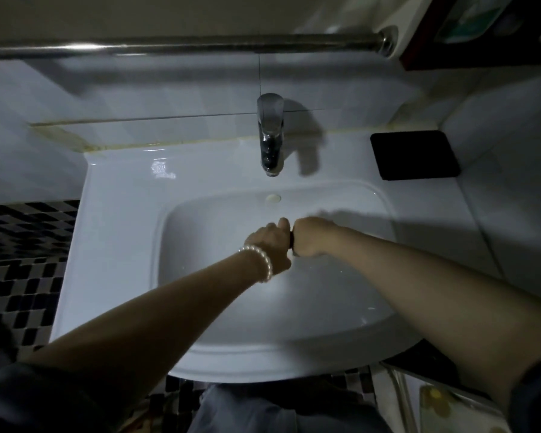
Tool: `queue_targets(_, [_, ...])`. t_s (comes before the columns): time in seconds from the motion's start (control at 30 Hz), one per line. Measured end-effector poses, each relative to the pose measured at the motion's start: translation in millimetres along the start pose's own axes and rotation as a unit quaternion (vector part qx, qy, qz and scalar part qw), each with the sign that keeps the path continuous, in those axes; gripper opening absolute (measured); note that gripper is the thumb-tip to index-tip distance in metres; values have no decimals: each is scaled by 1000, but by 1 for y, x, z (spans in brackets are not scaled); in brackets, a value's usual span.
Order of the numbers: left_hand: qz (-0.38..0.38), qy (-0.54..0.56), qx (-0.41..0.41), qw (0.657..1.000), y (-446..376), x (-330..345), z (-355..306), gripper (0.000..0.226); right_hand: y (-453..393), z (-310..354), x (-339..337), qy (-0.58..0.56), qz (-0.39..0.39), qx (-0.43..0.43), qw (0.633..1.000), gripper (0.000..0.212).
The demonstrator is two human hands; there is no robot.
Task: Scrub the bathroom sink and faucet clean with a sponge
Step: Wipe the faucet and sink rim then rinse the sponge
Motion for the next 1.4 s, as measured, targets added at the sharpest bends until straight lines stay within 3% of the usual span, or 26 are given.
queue_targets(0.07, [-108,-102,47,988,14,-8,-16,50,-2,-14,16,-113,100,13,988,16])
queue_targets(0.13, [-155,-107,116,975,25,-5,-29,53,4,-21,28,-202,181,19,962,28])
queue_targets(0.27, [-63,19,106,992,15,3,-14,43,11,-7,37,-238,254,-17,938,44])
queue_targets(0.43, [94,193,95,972,4,6,-6,15,15,-2,30,-243,234,-26,941,40])
queue_targets(0.5, [122,157,76,977,2,5,-4,16,15,0,20,-210,194,-25,958,38])
queue_targets(0.6, [85,-6,73,994,-1,-8,-8,24,15,9,-4,-86,84,-18,993,29])
queue_targets(0.73, [72,-73,43,994,-5,-17,-3,32,24,19,-29,0,-64,-17,998,24])
queue_targets(0.87, [61,20,-38,997,-6,-35,10,22,40,27,-53,58,-202,-38,977,14])
queue_targets(0.97, [113,147,-73,980,-2,-26,18,16,53,37,-61,150,-271,-73,948,12])
queue_targets(1.2, [185,353,-52,916,10,-7,14,16,59,44,-60,242,-284,-82,924,13])
queue_targets(1.4, [198,410,-48,889,14,-5,12,30,65,46,-64,259,-303,-100,912,16])
Point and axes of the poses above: each hand's wrist, its own y-axis away from the middle knuckle, its own x-axis out of the palm, z = x × y, the point moved 10 cm from there along -y, towards the middle knuckle, and after that the axes turned 15 degrees about z, right-handed, at the moved point
